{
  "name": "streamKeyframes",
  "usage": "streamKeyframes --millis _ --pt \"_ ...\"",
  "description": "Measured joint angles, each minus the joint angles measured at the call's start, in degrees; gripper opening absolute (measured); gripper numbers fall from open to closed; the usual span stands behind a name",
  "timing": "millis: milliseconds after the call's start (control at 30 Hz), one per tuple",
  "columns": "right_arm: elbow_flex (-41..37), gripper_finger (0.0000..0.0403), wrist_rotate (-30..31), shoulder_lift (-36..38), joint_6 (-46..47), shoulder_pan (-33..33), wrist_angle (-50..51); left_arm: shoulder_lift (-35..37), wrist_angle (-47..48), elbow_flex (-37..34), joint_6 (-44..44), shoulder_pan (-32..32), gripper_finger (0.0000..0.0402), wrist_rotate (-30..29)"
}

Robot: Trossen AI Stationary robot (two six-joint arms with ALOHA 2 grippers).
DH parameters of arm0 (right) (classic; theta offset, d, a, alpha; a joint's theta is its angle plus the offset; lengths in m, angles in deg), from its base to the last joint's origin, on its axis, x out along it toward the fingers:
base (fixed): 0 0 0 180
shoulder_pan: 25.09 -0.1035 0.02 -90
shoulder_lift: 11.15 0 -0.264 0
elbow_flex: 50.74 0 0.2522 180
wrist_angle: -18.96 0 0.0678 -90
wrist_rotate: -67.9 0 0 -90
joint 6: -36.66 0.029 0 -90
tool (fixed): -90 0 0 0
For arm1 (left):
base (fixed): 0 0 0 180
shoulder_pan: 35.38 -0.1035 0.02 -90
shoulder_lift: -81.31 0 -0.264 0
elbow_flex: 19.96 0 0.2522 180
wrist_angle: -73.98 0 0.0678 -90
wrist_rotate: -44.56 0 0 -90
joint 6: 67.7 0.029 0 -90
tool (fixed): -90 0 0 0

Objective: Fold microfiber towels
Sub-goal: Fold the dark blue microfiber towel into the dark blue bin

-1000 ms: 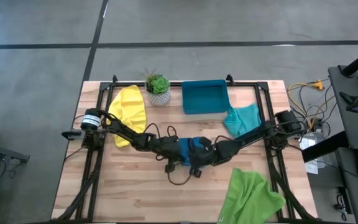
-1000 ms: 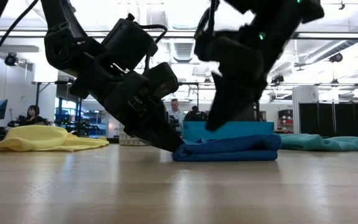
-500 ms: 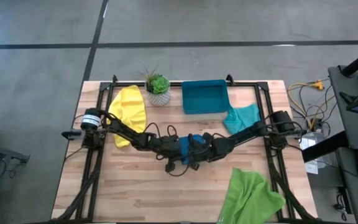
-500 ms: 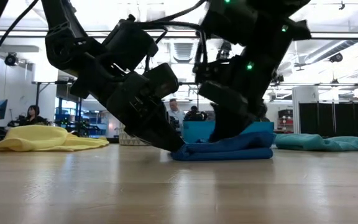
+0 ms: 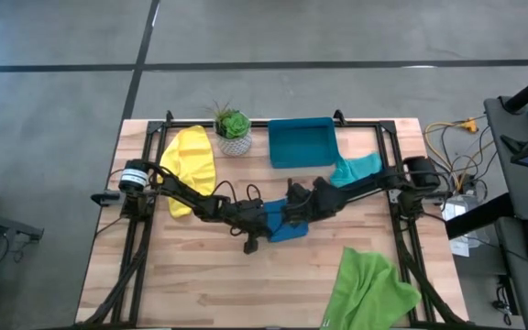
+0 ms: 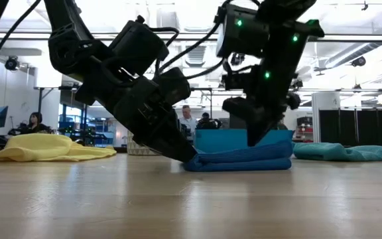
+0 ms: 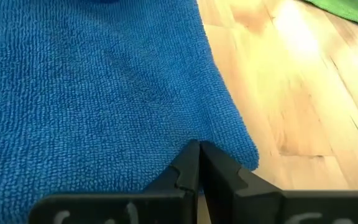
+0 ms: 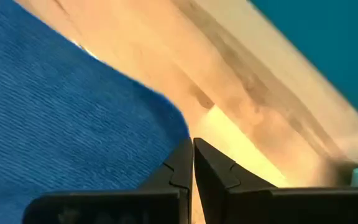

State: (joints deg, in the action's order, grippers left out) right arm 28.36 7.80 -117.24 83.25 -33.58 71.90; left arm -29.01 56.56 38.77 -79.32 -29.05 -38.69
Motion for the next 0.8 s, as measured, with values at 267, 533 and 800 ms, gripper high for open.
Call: streamKeyframes --millis 267,533,800 --pt "-5.1 0.0009 1.6 10.0 -1.3 -2.8 -4.8 6.9 3.7 -0.2 3.4 -1.1 0.0 0.0" --pt "-28.9 0.0009 -24.4 20.0 -0.7 -2.7 -49.7 15.9 6.9 0.1 1.9 -3.2 0.0 -0.4" --pt "-32.0 0.0011 -27.3 19.7 -8.2 -3.9 -59.9 21.7 16.6 -0.1 -4.6 -4.5 0.0 -0.1"
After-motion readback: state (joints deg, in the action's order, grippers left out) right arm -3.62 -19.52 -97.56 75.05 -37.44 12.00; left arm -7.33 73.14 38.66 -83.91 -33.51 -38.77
